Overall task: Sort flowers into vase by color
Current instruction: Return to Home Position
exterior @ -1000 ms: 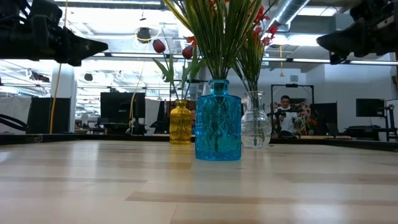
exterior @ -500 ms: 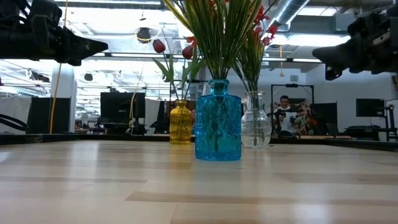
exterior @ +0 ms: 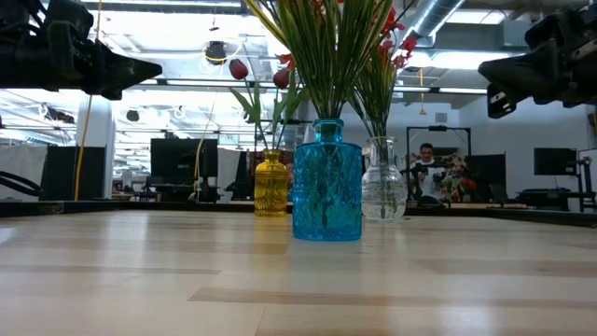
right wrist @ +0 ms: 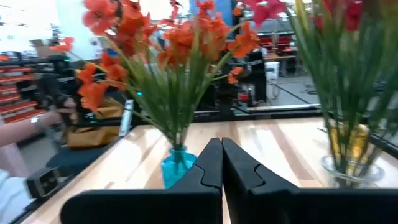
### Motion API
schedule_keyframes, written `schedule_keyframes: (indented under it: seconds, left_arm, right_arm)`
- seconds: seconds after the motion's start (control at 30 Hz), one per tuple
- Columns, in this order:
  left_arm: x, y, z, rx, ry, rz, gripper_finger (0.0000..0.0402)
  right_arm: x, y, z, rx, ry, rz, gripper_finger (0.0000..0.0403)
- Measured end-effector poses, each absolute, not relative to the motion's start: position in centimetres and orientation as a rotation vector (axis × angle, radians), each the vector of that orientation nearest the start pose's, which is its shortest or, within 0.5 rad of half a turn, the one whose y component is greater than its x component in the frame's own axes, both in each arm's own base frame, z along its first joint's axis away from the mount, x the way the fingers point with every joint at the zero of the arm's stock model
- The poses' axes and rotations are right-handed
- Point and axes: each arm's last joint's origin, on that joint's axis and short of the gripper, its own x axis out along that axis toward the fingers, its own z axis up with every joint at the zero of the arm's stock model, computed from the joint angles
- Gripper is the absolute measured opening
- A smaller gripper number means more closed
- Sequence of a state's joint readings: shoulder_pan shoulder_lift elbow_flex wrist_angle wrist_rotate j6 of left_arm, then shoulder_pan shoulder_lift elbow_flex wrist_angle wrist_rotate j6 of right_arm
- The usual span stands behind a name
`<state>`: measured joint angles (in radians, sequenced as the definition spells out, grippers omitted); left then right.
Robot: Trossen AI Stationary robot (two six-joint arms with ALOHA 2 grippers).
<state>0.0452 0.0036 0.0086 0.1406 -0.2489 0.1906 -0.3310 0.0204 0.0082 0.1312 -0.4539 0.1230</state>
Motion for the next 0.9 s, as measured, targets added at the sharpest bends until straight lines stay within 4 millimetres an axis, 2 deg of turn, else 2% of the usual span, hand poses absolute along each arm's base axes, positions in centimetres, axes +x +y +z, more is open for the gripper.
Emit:
schedule_keyframes:
  seconds: [0.4, 0.63, 0.9]
  left_arm:
    - [9.5, 1.1, 17.9, 0.171, -0.117, 0.307, 0.0002]
    - [9.5, 1.1, 17.9, 0.171, -0.117, 0.308, 0.0002]
    - [9.6, 1.2, 17.3, 0.225, -0.048, 0.305, 0.0002]
  right_arm:
    - [9.8, -0.6, 17.0, 0.106, -0.050, -0.075, 0.0026]
    - [9.8, 0.0, 16.9, -0.002, -0.036, -0.107, 0.0027]
    - [9.8, -0.1, 16.9, -0.006, -0.031, -0.118, 0.0040]
